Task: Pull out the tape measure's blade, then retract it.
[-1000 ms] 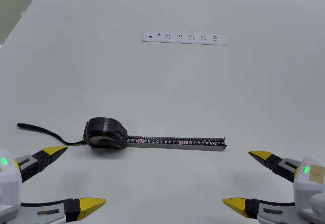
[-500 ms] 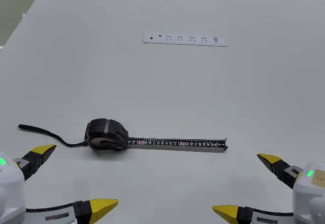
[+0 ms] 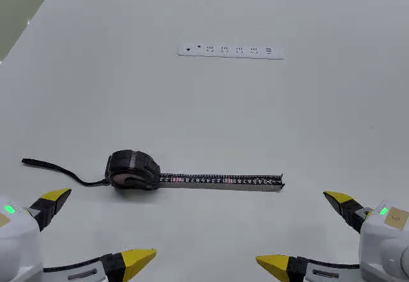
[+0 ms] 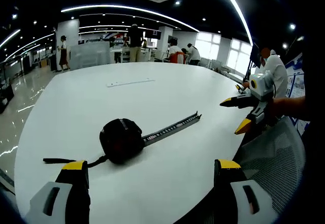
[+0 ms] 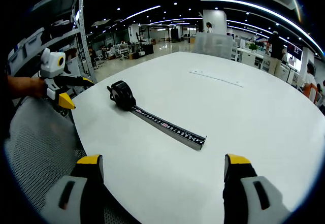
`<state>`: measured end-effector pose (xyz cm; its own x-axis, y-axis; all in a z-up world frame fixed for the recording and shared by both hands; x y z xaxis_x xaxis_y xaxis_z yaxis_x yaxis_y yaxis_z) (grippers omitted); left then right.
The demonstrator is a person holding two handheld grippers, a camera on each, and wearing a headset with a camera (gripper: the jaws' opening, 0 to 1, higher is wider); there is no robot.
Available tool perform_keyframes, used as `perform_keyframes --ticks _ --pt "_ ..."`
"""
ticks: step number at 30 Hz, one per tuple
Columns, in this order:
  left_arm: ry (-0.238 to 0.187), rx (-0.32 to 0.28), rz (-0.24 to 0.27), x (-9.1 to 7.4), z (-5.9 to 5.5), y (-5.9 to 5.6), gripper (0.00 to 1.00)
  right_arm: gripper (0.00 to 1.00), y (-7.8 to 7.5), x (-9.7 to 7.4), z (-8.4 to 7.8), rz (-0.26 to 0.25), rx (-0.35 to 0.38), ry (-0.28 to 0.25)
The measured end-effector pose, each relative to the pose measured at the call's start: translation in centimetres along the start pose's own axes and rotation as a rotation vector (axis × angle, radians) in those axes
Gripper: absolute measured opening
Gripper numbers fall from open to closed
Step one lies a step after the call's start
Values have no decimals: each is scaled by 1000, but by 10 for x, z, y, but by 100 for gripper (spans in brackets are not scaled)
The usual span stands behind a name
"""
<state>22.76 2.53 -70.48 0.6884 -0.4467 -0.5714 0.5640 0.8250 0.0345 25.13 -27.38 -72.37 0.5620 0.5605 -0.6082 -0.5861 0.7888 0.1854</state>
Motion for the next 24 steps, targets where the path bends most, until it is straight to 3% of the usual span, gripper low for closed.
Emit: perform_keyframes --ticks 24 --pt "-9 -36 29 -1 6 1 100 100 3 1 -1 10 -11 7"
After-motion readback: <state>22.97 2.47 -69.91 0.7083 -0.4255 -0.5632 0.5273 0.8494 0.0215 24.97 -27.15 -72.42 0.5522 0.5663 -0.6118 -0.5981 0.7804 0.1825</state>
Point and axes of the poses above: the centre of the closed fingertips' face, and the gripper's own axes: x roughly forward along the fingers, y roughly to its left, z roughly out of its top, the point moved 5 cm from there along -x, roughly backward along the fingers, and after that the axes turned 9 degrees about x, right-handed, at the moved point
